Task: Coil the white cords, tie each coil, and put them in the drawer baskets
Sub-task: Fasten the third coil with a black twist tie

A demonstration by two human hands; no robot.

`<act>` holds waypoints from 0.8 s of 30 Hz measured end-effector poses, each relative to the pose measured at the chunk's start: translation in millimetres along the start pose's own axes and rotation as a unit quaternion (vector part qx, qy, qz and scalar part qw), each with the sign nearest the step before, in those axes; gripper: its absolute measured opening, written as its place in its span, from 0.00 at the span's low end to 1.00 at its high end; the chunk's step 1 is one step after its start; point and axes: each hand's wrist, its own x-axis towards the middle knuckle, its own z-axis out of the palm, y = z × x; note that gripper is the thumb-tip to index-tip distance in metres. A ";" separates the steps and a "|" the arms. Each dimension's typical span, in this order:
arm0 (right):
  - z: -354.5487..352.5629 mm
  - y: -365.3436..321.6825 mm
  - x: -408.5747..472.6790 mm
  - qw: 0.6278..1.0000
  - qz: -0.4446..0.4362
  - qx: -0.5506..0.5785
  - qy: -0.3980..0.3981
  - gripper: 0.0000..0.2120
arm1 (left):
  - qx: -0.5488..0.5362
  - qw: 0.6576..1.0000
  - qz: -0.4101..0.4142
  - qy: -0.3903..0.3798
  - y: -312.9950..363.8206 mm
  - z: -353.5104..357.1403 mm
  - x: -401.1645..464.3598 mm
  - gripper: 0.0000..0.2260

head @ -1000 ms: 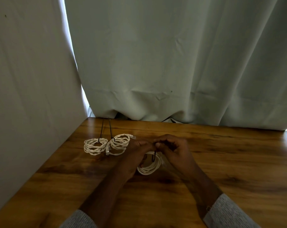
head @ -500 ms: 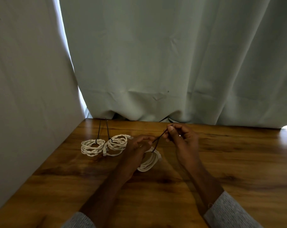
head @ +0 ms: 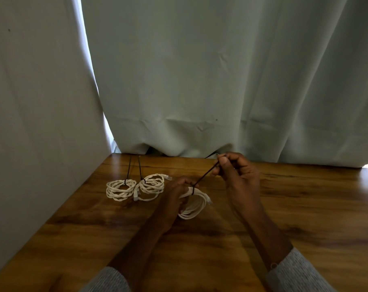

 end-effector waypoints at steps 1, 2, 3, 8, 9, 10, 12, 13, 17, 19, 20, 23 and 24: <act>-0.8 0.0 0.1 1.000 -0.001 0.003 -0.005 0.06 | 0.006 1.000 -0.005 0.009 0.8 0.7 1.3 0.12; -0.4 -0.6 -0.2 1.000 -0.003 0.004 -0.012 0.04 | 0.013 1.000 -0.011 0.019 2.3 1.7 2.1 0.11; 0.0 -1.6 -0.7 1.000 -0.005 0.006 -0.020 0.03 | 0.014 0.999 -0.015 0.027 3.2 2.9 2.7 0.10; 1.6 -4.8 -1.7 0.999 0.004 0.045 -0.029 0.11 | 0.002 0.999 0.001 0.033 6.1 8.5 -0.8 0.08; 2.1 -3.7 -1.2 0.997 0.020 0.069 -0.013 0.10 | -0.001 1.000 0.004 0.030 6.3 9.7 -1.6 0.07; 2.8 -2.5 0.2 0.995 0.037 0.090 0.008 0.09 | -0.002 1.000 0.007 0.028 6.3 10.0 -2.3 0.05; 2.0 1.0 3.2 0.992 0.057 0.105 0.048 0.08 | 0.009 0.999 0.028 0.020 6.3 9.6 -4.4 0.06; 0.7 3.0 4.0 0.991 0.063 0.105 0.060 0.07 | 0.028 0.998 0.046 0.017 4.5 9.1 -4.2 0.06; -2.0 9.0 -0.9 0.992 0.076 0.088 0.054 0.07 | 0.073 0.995 0.067 0.032 -2.2 5.4 -0.8 0.02; 1.2 12.6 -6.6 0.996 0.077 0.046 0.020 0.08 | 0.050 0.997 0.052 0.037 -2.9 4.9 0.2 0.01; 2.8 17.0 -9.6 0.997 0.074 0.014 -0.005 0.10 | 0.041 0.997 0.046 0.040 -3.2 4.6 0.7 0.01; 4.5 35.5 -17.0 0.988 0.061 -0.103 -0.094 0.13 | 0.035 0.997 0.042 0.049 -3.7 4.5 1.3 0.04; 4.5 40.3 -18.3 0.983 0.056 -0.133 -0.116 0.12 | 0.032 0.997 0.043 0.051 -3.6 4.2 1.7 0.05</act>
